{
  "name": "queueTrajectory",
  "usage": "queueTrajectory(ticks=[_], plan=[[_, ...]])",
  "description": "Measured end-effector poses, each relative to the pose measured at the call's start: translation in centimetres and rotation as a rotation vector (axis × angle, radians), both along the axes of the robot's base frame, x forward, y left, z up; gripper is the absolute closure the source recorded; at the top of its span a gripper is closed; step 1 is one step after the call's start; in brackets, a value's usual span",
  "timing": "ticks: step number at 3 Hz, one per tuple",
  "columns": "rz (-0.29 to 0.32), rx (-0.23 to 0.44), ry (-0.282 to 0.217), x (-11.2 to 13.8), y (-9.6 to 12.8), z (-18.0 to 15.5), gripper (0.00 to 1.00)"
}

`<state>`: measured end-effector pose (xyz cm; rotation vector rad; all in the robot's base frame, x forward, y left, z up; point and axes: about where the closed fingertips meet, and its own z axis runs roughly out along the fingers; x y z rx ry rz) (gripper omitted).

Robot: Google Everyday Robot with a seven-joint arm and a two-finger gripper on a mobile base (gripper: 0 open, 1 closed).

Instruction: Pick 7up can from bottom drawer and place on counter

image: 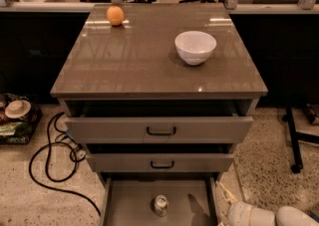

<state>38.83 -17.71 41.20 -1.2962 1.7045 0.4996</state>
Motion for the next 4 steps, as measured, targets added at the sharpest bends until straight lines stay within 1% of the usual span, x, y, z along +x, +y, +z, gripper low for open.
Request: queueTrajectory(ticks=[1,2,3,4], plan=[[0.031,0.055,0.005,-0.6,-0.6,-3.7,0.0],[0.04,0.14,-0.002,-0.1,1.5,-8.5,0.0],[0.041,0.14,-0.002,-0.1,1.5,-8.5,0.0],[0.069,0.181,0.024,1.6,3.0,-10.2,0.0]])
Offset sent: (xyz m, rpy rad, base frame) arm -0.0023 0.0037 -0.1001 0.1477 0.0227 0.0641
